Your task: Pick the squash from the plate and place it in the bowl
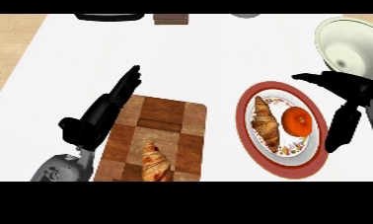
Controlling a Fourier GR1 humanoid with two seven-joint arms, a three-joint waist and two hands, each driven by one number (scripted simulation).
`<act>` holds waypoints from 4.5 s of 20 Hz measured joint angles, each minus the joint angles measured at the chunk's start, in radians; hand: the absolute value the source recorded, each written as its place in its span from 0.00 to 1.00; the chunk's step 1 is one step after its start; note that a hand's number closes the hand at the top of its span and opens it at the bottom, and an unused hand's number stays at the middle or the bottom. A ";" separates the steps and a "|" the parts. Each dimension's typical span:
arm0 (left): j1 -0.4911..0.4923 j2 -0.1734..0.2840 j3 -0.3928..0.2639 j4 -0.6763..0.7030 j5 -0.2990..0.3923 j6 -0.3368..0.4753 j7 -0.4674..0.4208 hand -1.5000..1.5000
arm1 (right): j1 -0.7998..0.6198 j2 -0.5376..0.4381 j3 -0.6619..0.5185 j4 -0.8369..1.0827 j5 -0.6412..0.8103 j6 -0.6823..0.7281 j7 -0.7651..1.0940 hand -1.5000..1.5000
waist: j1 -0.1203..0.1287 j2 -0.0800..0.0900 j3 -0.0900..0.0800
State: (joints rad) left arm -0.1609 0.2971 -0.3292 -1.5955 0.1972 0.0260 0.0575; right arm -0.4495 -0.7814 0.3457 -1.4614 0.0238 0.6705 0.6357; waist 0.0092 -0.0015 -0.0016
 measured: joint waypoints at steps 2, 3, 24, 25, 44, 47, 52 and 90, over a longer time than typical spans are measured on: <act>0.006 -0.001 0.013 -0.002 -0.008 -0.011 -0.001 0.50 | -0.023 0.035 -0.006 0.007 0.003 0.028 0.049 0.00 | -0.001 0.000 0.000; 0.012 -0.006 0.018 -0.003 -0.013 -0.015 -0.003 0.50 | -0.012 0.052 -0.008 -0.004 0.014 0.028 0.063 0.00 | -0.003 0.000 0.000; 0.012 -0.120 0.084 -0.002 -0.116 -0.075 0.040 0.50 | 0.169 0.207 -0.066 -0.092 0.486 -0.088 -0.093 0.00 | -0.008 0.001 0.002; 0.019 -0.129 0.080 -0.008 -0.126 -0.073 0.040 0.50 | 0.178 0.208 -0.074 -0.087 0.505 -0.094 -0.111 0.00 | -0.008 0.001 0.002; 0.035 -0.171 0.166 0.007 -0.175 -0.169 0.018 0.50 | 0.190 0.343 -0.171 0.176 0.757 -0.184 -0.328 1.00 | -0.007 0.002 0.002; 0.036 -0.179 0.166 -0.005 -0.182 -0.170 0.031 0.50 | 0.157 0.346 -0.186 0.241 0.769 -0.216 -0.413 1.00 | -0.005 0.002 0.002; 0.027 -0.179 0.192 0.014 -0.180 -0.196 0.019 0.50 | 0.126 0.362 -0.200 0.302 0.824 -0.291 -0.498 1.00 | -0.005 0.002 0.002; 0.010 -0.221 0.178 0.011 -0.216 -0.200 0.026 0.50 | -0.638 0.330 -0.514 1.025 1.106 -1.156 0.065 1.00 | 0.024 0.014 0.002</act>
State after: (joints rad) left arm -0.1512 0.0757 -0.1514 -1.5847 -0.0186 -0.1744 0.0839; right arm -1.0878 -0.4517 -0.1681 -0.4361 1.1294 -0.4855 0.7006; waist 0.0334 0.0121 0.0005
